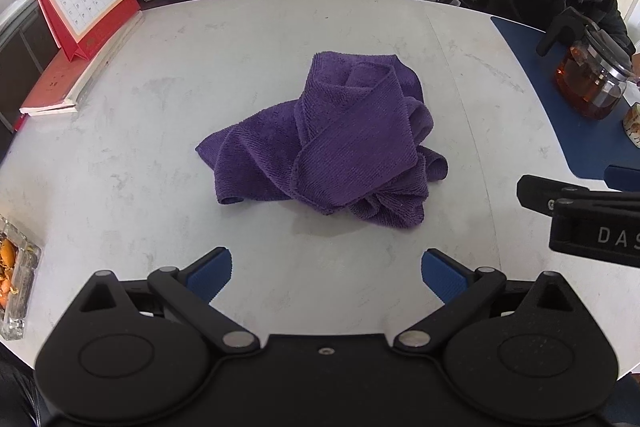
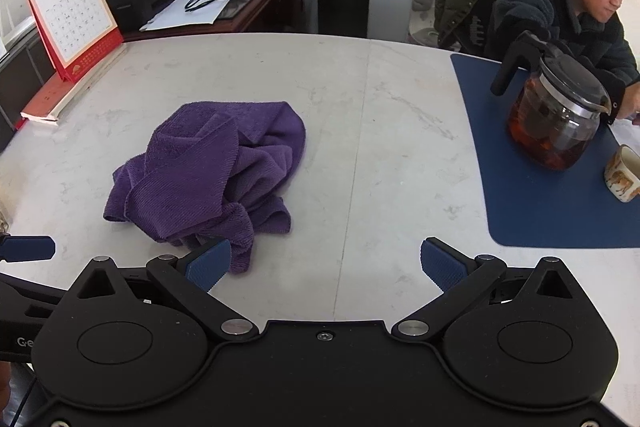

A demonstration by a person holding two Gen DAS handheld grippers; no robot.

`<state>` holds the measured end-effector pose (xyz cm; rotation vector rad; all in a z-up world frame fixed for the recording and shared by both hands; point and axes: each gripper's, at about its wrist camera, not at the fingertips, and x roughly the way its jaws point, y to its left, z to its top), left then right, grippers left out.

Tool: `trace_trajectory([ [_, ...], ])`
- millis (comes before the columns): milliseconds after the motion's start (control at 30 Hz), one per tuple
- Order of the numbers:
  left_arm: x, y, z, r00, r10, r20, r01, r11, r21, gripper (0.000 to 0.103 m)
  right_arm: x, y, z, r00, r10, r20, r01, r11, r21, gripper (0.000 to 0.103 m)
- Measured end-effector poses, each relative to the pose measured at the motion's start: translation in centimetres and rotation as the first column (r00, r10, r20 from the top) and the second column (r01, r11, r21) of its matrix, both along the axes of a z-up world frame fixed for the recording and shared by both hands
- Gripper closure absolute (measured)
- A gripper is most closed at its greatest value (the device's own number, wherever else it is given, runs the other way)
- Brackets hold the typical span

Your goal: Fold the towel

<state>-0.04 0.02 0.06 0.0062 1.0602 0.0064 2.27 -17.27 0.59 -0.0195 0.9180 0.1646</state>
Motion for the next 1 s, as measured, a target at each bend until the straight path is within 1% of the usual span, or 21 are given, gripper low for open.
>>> trace_trajectory([
  [233,-0.8,0.2,0.0,1.000,0.021,0.005,-0.021,1.000,0.009,0.001,0.5,-0.5,0.1,0.999,0.017,-0.039,-0.016,0.999,0.033,0.000],
  [300,-0.3,0.6,-0.4,0.999,0.026,-0.028,-0.026,1.000,-0.003,0.001,0.1,0.0,-0.3,0.999,0.000,-0.032,0.001,1.000,0.015,0.000],
  [400,-0.3,1.1,-0.4,0.999,0.027,-0.031,-0.027,1.000,-0.010,0.001,-0.2,0.5,-0.3,0.999,0.000,-0.033,0.000,1.000,-0.021,0.000],
  [1000,-0.9,1.1,-0.3,0.999,0.021,-0.026,-0.021,1.000,0.002,0.001,-0.8,0.7,-0.1,0.999,0.010,-0.033,-0.010,1.000,-0.013,0.000],
])
